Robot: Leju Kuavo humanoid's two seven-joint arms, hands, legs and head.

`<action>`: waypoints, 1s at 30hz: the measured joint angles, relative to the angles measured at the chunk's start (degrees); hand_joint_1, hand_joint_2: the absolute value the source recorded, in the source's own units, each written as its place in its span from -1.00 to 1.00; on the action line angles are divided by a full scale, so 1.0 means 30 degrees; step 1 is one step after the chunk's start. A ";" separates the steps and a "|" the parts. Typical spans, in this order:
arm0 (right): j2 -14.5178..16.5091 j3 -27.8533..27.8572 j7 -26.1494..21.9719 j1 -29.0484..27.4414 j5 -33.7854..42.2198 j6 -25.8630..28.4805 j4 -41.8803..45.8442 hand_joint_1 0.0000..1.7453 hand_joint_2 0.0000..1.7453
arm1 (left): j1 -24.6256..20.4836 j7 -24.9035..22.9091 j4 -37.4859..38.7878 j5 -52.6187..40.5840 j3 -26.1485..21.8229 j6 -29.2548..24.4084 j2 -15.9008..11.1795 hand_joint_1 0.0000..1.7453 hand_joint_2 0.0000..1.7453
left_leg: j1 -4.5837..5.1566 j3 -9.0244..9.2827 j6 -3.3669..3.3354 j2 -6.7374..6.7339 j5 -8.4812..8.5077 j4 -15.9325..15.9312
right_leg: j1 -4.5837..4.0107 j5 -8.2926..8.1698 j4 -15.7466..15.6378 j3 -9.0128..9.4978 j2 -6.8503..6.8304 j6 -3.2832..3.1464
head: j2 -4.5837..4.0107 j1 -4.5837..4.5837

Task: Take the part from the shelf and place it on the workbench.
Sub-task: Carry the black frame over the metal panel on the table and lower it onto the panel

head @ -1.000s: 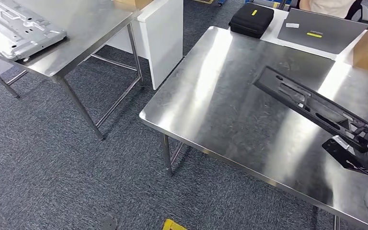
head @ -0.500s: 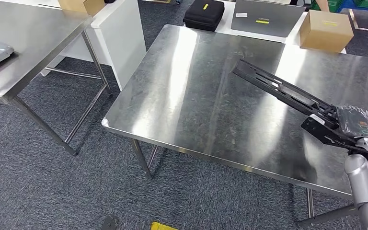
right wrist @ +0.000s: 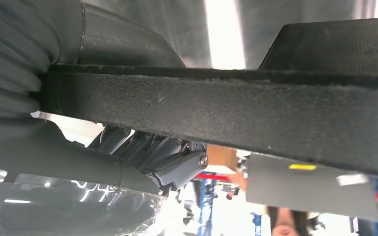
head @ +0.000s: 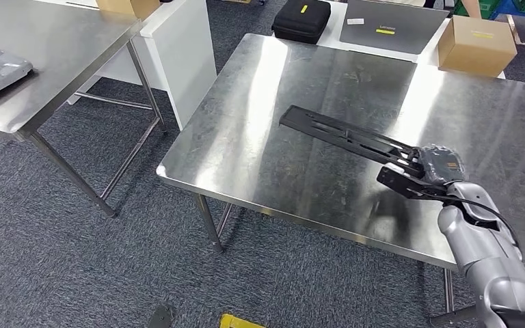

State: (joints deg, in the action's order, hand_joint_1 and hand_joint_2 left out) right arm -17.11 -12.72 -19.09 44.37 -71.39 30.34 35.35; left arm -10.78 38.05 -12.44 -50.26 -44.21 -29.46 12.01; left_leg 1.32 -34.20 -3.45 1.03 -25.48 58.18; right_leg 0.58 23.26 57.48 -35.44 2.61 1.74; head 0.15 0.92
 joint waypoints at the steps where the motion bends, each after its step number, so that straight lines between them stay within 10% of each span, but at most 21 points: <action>1: 0.0225 -0.0225 0.0016 0.0101 -0.0167 0.0004 -0.0207 1.00 1.00 | -0.0013 0.0004 0.0000 -0.0044 0.0040 0.0080 0.0004 -1.00 1.00 | 0.0001 0.0002 -0.0001 -0.0003 0.0001 0.0002 | 0.0005 -0.0003 0.0000 -0.0001 0.0000 0.0004 | 0.0000 0.0000; 6: 0.1234 -0.1156 0.0359 0.0498 -0.0641 0.0137 -0.1090 1.00 1.00 | -0.0036 0.0011 0.0000 -0.0093 0.0164 0.0189 0.0007 -1.00 1.00 | -0.0004 0.0005 -0.0004 0.0011 0.0014 0.0006 | 0.0022 -0.0009 0.0001 -0.0010 -0.0014 0.0011 | 0.0000 0.0004; 10: 0.1578 -0.1451 0.0728 0.0742 -0.0582 0.0344 -0.1513 -1.00 1.00 | -0.0032 0.0106 0.0000 -0.0078 0.0202 0.0311 -0.0004 -1.00 1.00 | -0.0013 0.0002 -0.0001 0.0019 0.0017 0.0006 | 0.0023 -0.0009 0.0002 -0.0014 -0.0028 0.0010 | 0.0000 0.0004; 12: 0.1577 -0.1487 0.0876 0.0932 -0.0524 0.0443 -0.1664 -1.00 1.00 | -0.0029 0.0198 0.0000 0.0009 0.0202 0.0638 -0.0031 -1.00 1.00 | -0.0014 0.0002 0.0000 0.0016 0.0017 0.0006 | 0.0023 -0.0009 0.0002 -0.0017 -0.0029 0.0010 | 0.0000 0.0002; 16: 0.1371 -0.1500 0.1023 0.1344 -0.0391 0.0453 -0.1906 -1.00 1.00 | -0.0022 -0.0153 0.0000 0.0086 0.0202 0.1025 -0.0100 -1.00 -1.00 | -0.0014 0.0001 0.0000 0.0013 0.0017 0.0006 | 0.0023 -0.0010 0.0002 -0.0019 -0.0029 0.0010 | 0.0000 0.0000; 25: 0.0587 -0.1442 0.1364 0.1879 -0.0260 0.0107 -0.2325 -1.00 1.00 | 0.0021 -0.0313 0.0004 0.0079 0.0202 0.1127 -0.0235 -1.00 -1.00 | -0.0011 -0.0003 -0.0001 0.0023 0.0017 0.0008 | 0.0030 -0.0010 0.0000 -0.0019 -0.0033 0.0011 | 0.0000 0.0000; 30: -0.0118 -0.0755 0.1345 0.2637 0.1251 -0.3840 -0.2666 -1.00 1.00 | 0.0036 -0.0226 0.0005 0.0188 0.0202 0.1043 -0.0293 -1.00 -1.00 | -0.0008 -0.0012 -0.0001 0.0024 0.0017 0.0009 | 0.0047 -0.0011 0.0000 -0.0025 -0.0048 0.0011 | 0.0000 0.0002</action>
State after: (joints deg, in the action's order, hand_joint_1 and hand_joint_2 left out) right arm -17.46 -14.99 -15.05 52.28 -67.63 18.82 27.35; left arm -10.67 37.37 -12.42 -49.70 -43.60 -26.33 11.13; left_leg 1.29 -34.23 -3.45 1.11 -25.43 58.21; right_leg 0.72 23.22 57.48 -35.51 2.46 1.77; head 0.15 0.92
